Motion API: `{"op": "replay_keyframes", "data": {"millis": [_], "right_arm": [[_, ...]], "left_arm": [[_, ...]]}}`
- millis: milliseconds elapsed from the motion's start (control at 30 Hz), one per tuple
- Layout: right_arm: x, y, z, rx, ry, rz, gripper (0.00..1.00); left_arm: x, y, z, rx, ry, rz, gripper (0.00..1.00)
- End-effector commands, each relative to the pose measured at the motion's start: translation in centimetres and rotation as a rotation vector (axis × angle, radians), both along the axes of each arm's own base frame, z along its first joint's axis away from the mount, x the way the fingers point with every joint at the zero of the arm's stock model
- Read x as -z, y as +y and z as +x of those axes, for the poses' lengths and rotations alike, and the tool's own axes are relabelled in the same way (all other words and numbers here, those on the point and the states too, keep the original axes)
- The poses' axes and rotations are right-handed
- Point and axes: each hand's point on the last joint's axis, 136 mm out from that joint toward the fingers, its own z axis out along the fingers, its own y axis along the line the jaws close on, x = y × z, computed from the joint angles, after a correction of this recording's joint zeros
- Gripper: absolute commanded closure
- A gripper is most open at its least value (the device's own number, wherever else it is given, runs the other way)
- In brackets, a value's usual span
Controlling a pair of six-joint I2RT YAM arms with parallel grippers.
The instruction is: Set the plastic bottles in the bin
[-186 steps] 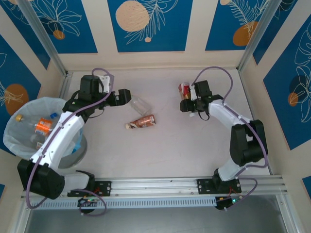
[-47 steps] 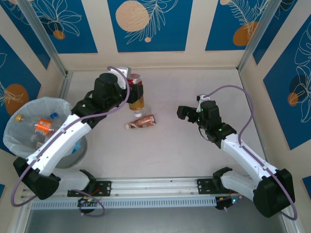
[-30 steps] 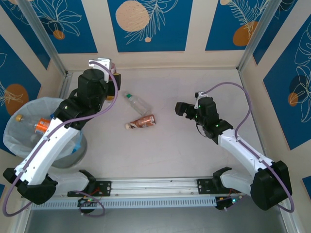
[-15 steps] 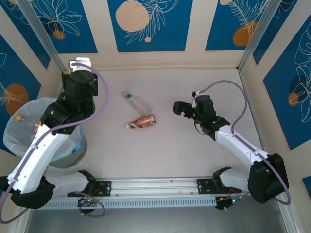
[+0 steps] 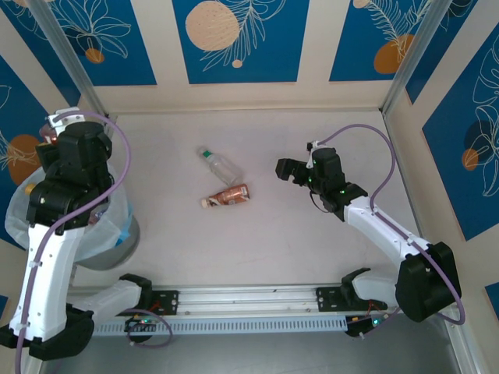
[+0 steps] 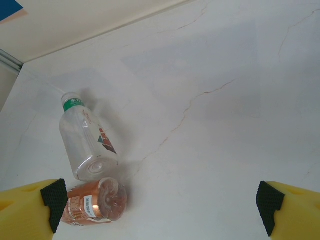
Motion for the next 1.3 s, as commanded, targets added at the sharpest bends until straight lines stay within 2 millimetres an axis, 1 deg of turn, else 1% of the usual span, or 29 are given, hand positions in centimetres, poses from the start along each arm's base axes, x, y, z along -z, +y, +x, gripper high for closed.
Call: {"op": "replay_keyframes", "data": {"millis": [0,133,200,267,367,433,600,633,700,800,867,967,1100,1200,1267], "right_arm": [[-0.9,0.5,0.3,-0.013,-0.014,0.009,0.01],[-0.5,0.4,0.4,-0.013,-0.009,-0.006,0.01],[-0.2,0.4,0.6,-0.015,-0.005,-0.013,0.01],[-0.1,0.6,0.6,-0.023,-0.002,-0.018,0.01],[0.1,0.8,0.7,-0.035,0.003,-0.026,0.01],[0.2,0.9,0.8,-0.04,0.005,-0.031,0.01],[0.3,1.1,1.1,-0.055,0.009,-0.046,0.01],[0.4,1.2,1.1,-0.061,0.013,-0.051,0.01],[0.3,1.3,1.3,-0.068,0.018,-0.059,0.01],[0.0,1.6,1.5,-0.083,0.024,-0.065,0.01],[-0.2,1.9,1.6,-0.095,0.026,-0.065,0.01],[-0.3,2.1,1.7,-0.098,0.026,-0.064,0.01],[0.1,2.2,1.5,-0.101,0.038,-0.066,0.01],[0.6,2.0,1.3,-0.099,0.051,-0.074,0.01],[0.7,2.0,1.2,-0.1,0.056,-0.078,0.01]], "left_arm": [[2.6,1.3,-0.8,-0.032,0.09,-0.044,0.5],[5.8,2.9,-1.3,-0.067,0.151,-0.146,0.5],[7.7,3.3,-1.2,-0.078,0.176,-0.206,0.5],[8.8,3.8,-1.5,-0.113,0.179,-0.243,0.5],[10.1,5.3,-2.4,-0.194,0.173,-0.288,0.49],[10.8,6.1,-2.6,-0.226,0.167,-0.32,0.49],[11.9,8.3,-3.9,-0.352,0.143,-0.354,0.48],[12.2,8.9,-4.3,-0.386,0.144,-0.352,0.46],[12.8,9.6,-5.1,-0.433,0.143,-0.369,0.39],[12.8,10.4,-5.9,-0.475,0.084,-0.394,0.28],[12.8,11.0,-6.6,-0.515,0.047,-0.397,0.14],[12.8,11.3,-6.9,-0.533,0.011,-0.429,0.01],[11.7,10.9,-6.3,-0.499,-0.035,-0.457,0.01],[11.2,10.1,-5.3,-0.433,-0.062,-0.499,0.01],[11.3,9.6,-4.5,-0.381,-0.056,-0.53,0.01]]}}
